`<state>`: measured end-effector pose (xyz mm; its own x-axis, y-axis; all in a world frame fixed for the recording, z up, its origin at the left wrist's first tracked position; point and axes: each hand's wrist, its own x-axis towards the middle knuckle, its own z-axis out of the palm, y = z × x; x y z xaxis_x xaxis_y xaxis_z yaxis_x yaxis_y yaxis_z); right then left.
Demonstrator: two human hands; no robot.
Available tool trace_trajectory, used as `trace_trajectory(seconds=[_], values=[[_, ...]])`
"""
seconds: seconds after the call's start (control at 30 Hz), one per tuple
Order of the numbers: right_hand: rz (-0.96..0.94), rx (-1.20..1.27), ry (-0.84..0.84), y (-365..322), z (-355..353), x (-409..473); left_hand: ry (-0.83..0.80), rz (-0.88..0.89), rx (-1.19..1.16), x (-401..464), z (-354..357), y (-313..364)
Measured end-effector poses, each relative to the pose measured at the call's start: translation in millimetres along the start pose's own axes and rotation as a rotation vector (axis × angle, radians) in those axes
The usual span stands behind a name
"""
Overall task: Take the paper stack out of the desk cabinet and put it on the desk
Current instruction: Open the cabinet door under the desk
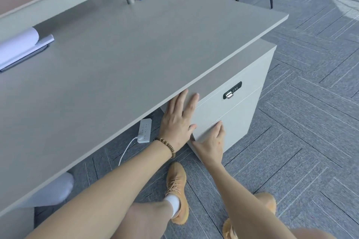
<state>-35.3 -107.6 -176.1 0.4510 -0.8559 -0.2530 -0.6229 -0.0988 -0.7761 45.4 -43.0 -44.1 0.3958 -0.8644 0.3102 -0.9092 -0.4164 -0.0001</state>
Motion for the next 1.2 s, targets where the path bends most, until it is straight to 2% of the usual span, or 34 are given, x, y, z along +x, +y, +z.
trace_trajectory(seconds=[0.13,0.33,0.5,0.7,0.87,0.97,1.2], values=[[-0.034,-0.087,-0.017,13.7,-15.8,-9.5,-0.067,-0.054,0.047,0.0,-8.5,8.3],[-0.241,-0.203,-0.037,45.3,-66.7,-35.4,-0.118,-0.091,0.135,-5.6,-29.5,33.0],[-0.255,-0.291,-0.108,68.2,-123.2,-54.2,-0.166,-0.209,0.129,-13.7,-41.2,64.4],[-0.157,-0.434,-0.146,94.7,-185.5,-58.5,-0.198,-0.294,0.056,-18.6,-47.0,82.1],[-0.081,-0.543,-0.037,116.1,-227.2,-47.3,-0.209,-0.337,0.044,-17.4,-45.2,92.1],[-0.047,-0.666,0.006,119.5,-248.8,-32.9,-0.164,-0.377,0.02,-15.0,-38.1,99.0],[0.097,-0.764,0.001,117.6,-261.7,15.7,-0.082,-0.387,0.037,-13.0,-20.2,97.1]])
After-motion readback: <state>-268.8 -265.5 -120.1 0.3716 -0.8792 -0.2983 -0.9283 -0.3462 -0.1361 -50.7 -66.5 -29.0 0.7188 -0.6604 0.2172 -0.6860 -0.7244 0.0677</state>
